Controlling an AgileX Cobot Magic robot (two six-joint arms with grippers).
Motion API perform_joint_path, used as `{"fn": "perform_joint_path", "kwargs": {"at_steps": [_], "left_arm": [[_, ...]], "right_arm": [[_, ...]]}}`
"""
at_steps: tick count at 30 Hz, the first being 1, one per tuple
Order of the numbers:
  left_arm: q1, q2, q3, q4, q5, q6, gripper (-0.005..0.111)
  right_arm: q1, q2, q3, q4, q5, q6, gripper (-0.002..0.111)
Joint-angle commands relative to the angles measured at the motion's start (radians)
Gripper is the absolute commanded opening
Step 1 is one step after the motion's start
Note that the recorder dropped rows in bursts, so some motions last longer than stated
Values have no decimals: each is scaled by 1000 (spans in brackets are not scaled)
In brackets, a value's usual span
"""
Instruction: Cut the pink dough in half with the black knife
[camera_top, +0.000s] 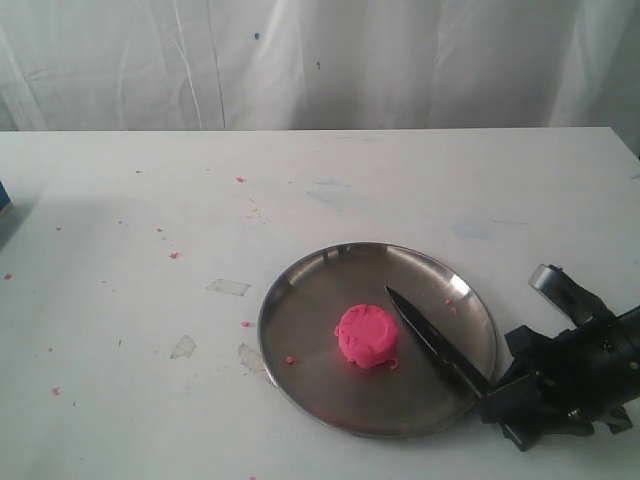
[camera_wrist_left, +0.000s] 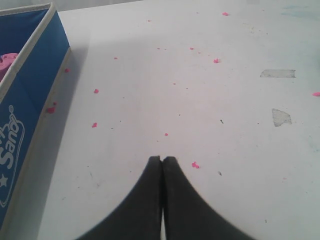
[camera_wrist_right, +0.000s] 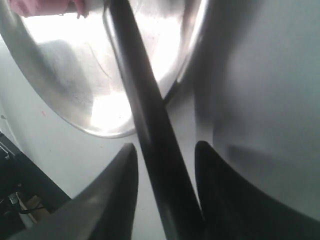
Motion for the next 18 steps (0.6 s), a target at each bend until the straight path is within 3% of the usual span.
{"fn": "perform_joint_path", "kwargs": {"at_steps": [1,5,8,18], "left_arm": [[3,-5,0,0,-6,0,0],[3,-5,0,0,-6,0,0],[3,-5,0,0,-6,0,0],[3,-5,0,0,-6,0,0]], "right_arm": [[3,3,8,14,11,-1,36],[3,3,8,14,9,-1,35],[3,3,8,11,35,-1,23],[3,3,-8,11,40,-1,7]]}}
